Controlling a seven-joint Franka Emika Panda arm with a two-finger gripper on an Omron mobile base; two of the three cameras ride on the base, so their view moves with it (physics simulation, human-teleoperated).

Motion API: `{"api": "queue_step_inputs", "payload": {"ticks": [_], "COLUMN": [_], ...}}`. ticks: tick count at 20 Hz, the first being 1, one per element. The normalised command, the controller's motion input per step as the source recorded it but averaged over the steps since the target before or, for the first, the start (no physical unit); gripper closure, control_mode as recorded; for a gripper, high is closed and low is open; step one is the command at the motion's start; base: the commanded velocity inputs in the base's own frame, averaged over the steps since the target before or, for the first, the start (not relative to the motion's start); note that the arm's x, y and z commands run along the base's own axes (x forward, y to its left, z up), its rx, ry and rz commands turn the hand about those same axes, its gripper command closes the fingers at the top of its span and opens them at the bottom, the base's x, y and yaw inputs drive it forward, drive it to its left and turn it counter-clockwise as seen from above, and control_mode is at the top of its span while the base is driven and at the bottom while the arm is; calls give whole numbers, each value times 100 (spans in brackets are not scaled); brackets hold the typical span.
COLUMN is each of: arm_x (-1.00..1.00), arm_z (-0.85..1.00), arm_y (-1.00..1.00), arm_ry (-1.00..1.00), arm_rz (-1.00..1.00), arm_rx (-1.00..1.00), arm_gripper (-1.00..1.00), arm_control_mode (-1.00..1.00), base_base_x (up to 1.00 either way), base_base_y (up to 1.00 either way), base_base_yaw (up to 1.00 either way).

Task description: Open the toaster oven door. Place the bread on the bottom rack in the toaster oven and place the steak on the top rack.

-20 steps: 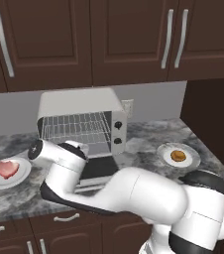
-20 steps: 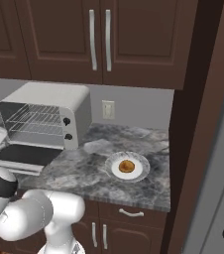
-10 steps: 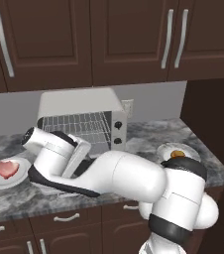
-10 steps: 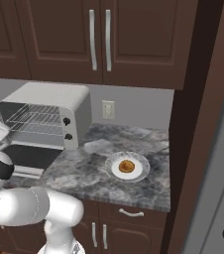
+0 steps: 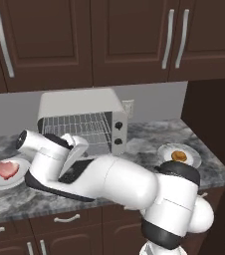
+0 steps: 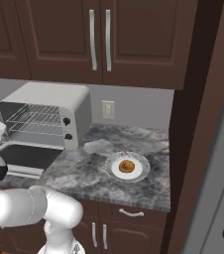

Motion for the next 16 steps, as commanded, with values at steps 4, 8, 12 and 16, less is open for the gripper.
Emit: {"api": "queue_step_inputs", "payload": {"ticks": [4, 8, 12, 16], "arm_x": [4, 1, 5, 14], "arm_z": [0, 0, -3, -10], "arm_y": [-37, -41, -24, -9], "arm_ry": [-24, -11, -6, -10], "arm_rz": [24, 38, 40, 26], "arm_rx": [14, 20, 15, 6], "arm_gripper": [-100, -100, -100, -100], "arm_control_mode": [-100, -100, -100, -100], "base_base_x": [0, 0, 0, 0], "base_base_y": [0, 0, 0, 0], "base_base_yaw": [0, 0, 0, 0]}}
